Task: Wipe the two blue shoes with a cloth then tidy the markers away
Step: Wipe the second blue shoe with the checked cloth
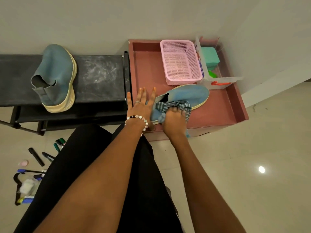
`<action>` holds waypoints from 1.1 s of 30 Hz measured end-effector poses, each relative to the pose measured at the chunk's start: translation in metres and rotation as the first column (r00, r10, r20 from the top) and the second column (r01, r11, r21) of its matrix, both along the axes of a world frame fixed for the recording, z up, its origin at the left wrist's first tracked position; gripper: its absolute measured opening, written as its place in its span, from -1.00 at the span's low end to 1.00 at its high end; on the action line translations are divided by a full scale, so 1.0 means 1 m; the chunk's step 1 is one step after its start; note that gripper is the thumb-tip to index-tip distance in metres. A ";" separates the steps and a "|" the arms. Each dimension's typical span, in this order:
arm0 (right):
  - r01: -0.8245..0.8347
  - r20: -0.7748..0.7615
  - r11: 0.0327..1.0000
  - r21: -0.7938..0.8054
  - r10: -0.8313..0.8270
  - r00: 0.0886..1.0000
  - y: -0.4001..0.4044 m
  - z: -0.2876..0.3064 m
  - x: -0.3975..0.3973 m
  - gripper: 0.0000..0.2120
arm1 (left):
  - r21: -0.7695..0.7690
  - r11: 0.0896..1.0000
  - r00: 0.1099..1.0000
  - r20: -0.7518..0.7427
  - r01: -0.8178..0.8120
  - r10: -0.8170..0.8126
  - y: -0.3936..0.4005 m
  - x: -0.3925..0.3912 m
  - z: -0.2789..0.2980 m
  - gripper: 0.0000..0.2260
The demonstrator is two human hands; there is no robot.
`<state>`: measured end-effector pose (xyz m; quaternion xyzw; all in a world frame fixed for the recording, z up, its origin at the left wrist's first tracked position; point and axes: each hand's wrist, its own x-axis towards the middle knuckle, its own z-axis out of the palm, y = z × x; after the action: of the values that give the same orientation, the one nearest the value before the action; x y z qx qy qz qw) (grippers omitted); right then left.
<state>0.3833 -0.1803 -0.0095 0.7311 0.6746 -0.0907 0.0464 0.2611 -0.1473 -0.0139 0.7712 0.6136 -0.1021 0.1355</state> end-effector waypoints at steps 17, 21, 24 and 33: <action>0.053 -0.285 0.998 -0.031 -0.059 0.957 -0.004 0.005 -0.025 -0.57 | 0.071 0.994 0.995 -0.059 0.088 -0.084 0.015 -0.010 -0.007 0.04; -0.058 -0.459 0.996 0.065 0.082 0.885 -0.024 0.004 -0.014 -0.71 | 0.099 0.990 0.995 -0.038 0.099 -0.096 0.016 -0.013 -0.008 -0.07; -0.175 -0.127 0.980 0.096 0.186 0.974 -0.029 0.001 0.016 -0.58 | 0.050 0.992 0.993 -0.035 0.116 -0.114 0.014 -0.012 -0.004 0.17; -0.084 -0.328 0.976 0.203 0.149 0.933 -0.023 -0.007 -0.028 -0.73 | 0.063 0.993 0.995 0.008 0.101 -0.102 0.014 -0.011 -0.005 -0.02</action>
<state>0.3557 -0.2028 -0.0164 0.6640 0.7202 -0.1497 -0.1340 0.2501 -0.1335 -0.0185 0.8058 0.5758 -0.0851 0.1094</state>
